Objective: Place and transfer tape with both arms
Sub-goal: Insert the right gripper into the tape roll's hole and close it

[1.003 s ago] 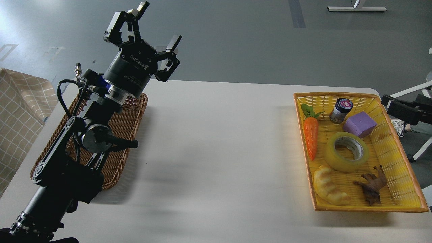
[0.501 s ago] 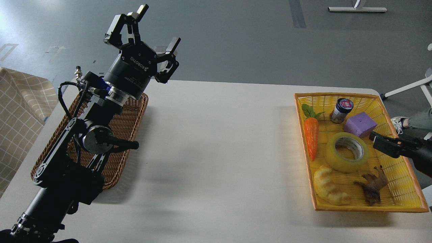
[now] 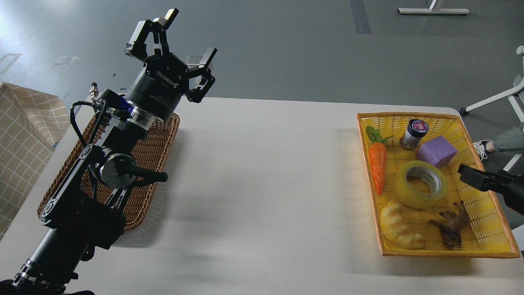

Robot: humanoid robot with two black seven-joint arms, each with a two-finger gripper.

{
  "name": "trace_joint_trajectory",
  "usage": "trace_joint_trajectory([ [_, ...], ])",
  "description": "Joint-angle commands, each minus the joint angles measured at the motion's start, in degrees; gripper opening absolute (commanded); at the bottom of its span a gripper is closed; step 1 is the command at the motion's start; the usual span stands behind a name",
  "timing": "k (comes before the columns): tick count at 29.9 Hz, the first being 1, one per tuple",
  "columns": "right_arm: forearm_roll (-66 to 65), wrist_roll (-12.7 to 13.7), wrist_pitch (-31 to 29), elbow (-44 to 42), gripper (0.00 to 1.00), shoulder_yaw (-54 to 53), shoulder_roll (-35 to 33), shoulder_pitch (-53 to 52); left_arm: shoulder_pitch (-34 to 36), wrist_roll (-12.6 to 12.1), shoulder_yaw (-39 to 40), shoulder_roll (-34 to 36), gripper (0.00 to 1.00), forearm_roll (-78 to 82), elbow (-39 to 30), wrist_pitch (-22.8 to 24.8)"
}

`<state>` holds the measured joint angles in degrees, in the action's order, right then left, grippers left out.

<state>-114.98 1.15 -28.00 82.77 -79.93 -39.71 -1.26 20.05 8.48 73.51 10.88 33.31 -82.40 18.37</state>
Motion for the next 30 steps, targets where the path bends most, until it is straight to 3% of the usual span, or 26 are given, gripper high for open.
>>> trace_joint_trajectory([
  [1, -0.1, 0.0, 0.0, 0.1, 0.99, 1.8, 0.8, -0.8, 0.0, 0.0, 0.1, 0.0, 0.98, -0.1, 0.0, 0.0],
  [19, -3.8, -0.4, 0.0, -3.7, 0.99, 11.9, 0.9, -10.1, 0.1, -0.1, 0.2, 0.7, 0.98, -0.1, 0.3, 0.2],
  [30, -7.2, -0.6, 0.0, -7.6, 0.98, 12.2, 5.7, -10.1, 0.1, -0.1, 0.3, 0.9, 0.98, -0.1, 0.4, 0.1],
])
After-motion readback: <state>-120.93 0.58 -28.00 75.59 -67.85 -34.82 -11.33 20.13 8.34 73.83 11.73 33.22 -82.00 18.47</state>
